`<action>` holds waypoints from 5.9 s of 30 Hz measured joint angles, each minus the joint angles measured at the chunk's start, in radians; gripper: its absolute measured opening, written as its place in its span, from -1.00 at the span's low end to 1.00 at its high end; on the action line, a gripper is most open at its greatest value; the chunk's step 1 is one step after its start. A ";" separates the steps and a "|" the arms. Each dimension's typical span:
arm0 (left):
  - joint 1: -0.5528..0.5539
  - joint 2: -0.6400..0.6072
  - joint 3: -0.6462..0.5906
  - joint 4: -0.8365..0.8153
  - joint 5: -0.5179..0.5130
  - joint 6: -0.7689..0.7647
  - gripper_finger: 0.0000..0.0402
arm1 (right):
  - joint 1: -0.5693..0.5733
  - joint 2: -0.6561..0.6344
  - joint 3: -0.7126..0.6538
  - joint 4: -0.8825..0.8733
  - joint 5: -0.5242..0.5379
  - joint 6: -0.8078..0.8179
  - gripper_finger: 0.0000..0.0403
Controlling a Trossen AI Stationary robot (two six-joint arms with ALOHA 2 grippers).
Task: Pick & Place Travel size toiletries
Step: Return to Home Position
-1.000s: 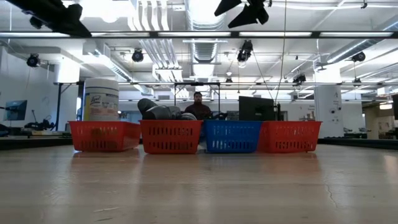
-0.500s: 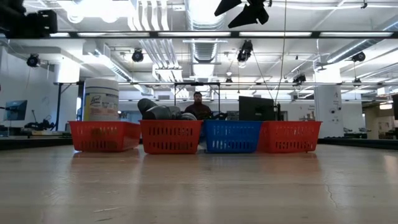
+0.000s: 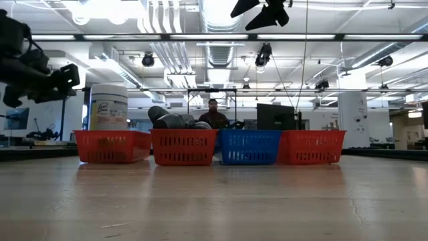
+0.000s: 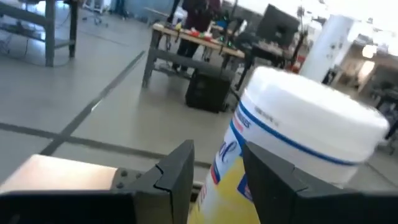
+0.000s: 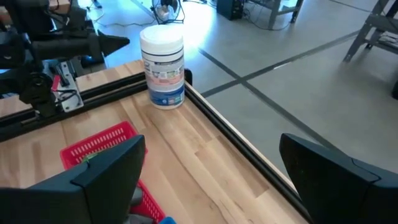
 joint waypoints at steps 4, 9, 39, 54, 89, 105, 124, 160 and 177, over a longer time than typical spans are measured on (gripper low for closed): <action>0.004 0.004 -0.016 0.067 -0.019 -0.029 -0.29 | 0.000 0.001 -0.001 0.001 0.000 -0.002 0.82; 0.004 0.005 -0.016 0.081 -0.019 -0.028 -0.29 | 0.000 0.001 -0.001 0.002 0.000 -0.003 0.82; 0.002 0.008 -0.016 0.076 -0.020 -0.028 -0.29 | -0.086 -0.290 -0.242 0.238 -0.008 -0.016 0.82; 0.002 0.008 -0.016 0.075 -0.020 -0.028 -0.29 | -0.707 -0.737 -0.763 0.661 -0.601 -0.023 0.82; 0.002 0.014 -0.016 0.073 -0.020 -0.028 -0.29 | -1.218 -1.377 -1.346 0.843 -0.786 -0.107 0.82; 0.002 0.015 -0.016 0.072 -0.020 -0.028 -0.29 | -1.218 -1.376 -1.360 0.600 -0.778 -0.194 0.82; 0.002 0.015 -0.016 0.071 -0.020 -0.028 -0.29 | -1.218 -1.349 -1.360 0.598 -0.776 -0.003 0.82; 0.002 0.015 -0.016 0.071 -0.020 -0.028 -0.29 | -1.218 -1.349 -1.360 0.598 -0.776 -0.005 0.82; 0.002 0.015 -0.016 0.071 -0.020 -0.028 -0.29 | -1.218 -1.349 -1.360 0.598 -0.776 -0.006 0.82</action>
